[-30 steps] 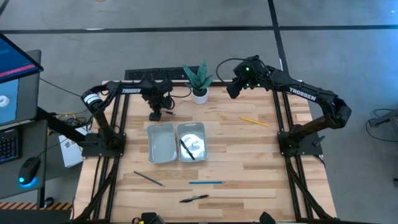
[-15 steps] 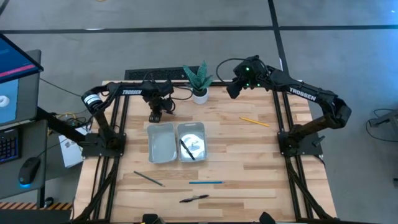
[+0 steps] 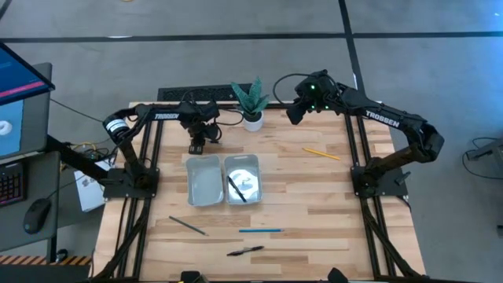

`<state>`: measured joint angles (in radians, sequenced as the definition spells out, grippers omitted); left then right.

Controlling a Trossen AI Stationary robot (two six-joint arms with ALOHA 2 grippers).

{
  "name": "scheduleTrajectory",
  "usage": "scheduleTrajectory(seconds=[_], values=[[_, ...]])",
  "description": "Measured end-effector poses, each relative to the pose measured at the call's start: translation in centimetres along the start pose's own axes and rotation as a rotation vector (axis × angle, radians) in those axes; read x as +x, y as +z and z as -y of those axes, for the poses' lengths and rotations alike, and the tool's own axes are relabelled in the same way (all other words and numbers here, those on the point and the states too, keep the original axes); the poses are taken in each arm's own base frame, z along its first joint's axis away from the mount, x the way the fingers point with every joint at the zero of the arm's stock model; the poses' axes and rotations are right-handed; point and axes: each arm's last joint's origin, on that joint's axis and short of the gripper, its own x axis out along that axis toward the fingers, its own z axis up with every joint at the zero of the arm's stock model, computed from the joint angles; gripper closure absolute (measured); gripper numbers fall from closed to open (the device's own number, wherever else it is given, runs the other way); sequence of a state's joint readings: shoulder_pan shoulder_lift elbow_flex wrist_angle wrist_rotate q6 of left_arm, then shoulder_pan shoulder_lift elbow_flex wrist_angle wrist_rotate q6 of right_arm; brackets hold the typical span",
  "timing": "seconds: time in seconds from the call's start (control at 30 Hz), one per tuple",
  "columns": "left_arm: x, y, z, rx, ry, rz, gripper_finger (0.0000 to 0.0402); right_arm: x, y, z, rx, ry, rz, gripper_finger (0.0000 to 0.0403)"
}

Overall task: Sort pens & pencils
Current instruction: Put the top black pen into the right gray bin

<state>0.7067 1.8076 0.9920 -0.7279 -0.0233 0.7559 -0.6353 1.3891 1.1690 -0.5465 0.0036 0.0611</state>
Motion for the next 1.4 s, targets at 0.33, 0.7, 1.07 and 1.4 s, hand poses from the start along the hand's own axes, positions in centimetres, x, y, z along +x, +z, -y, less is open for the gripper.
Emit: scheduleTrajectory(seconds=[0.33,0.7,1.07,1.4], values=[[0.0,0.0,0.0,-0.001,-0.003,0.009,0.0364,0.0,0.0,0.0,0.0,0.0,0.0,0.0236],[-0.2,0.1,-0.1,-0.001,-0.008,0.006,0.0366,0.0,0.0,0.0,0.0,0.0,0.0,0.0236],[-4.6,0.2,-2.3,-0.031,0.105,0.034,0.0365,0.0,0.0,0.0,-0.001,0.003,0.0,0.0236],[-9.0,-1.1,-1.3,-0.039,0.131,0.02,0.0371,0.0,0.0,0.0,-0.007,0.003,0.0,0.0235]])
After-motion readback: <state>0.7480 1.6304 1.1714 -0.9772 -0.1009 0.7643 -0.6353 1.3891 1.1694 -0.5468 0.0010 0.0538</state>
